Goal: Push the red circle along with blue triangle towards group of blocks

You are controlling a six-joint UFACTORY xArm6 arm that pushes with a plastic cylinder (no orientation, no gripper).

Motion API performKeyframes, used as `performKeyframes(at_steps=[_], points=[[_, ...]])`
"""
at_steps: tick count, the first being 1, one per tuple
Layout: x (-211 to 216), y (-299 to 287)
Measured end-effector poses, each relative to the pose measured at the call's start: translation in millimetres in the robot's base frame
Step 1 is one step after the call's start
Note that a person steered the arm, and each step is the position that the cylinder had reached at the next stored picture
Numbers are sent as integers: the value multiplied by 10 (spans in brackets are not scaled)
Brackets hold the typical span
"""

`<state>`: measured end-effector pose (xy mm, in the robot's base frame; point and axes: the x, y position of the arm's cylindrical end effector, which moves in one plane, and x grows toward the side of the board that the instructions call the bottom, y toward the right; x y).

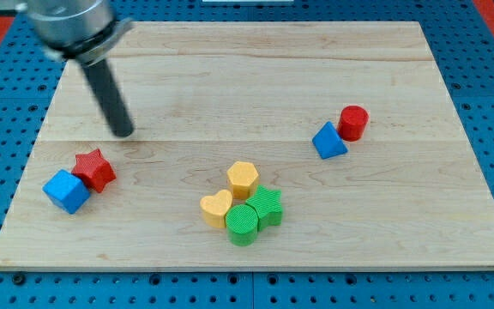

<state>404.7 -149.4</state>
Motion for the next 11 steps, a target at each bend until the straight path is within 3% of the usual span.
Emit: performKeyframes(at_steps=[1,2,3,4,8,9,11], points=[[-559,725],[-780,1590],[-712,2785],[-340,3292],[868,2601],[984,2450],[773,1175]])
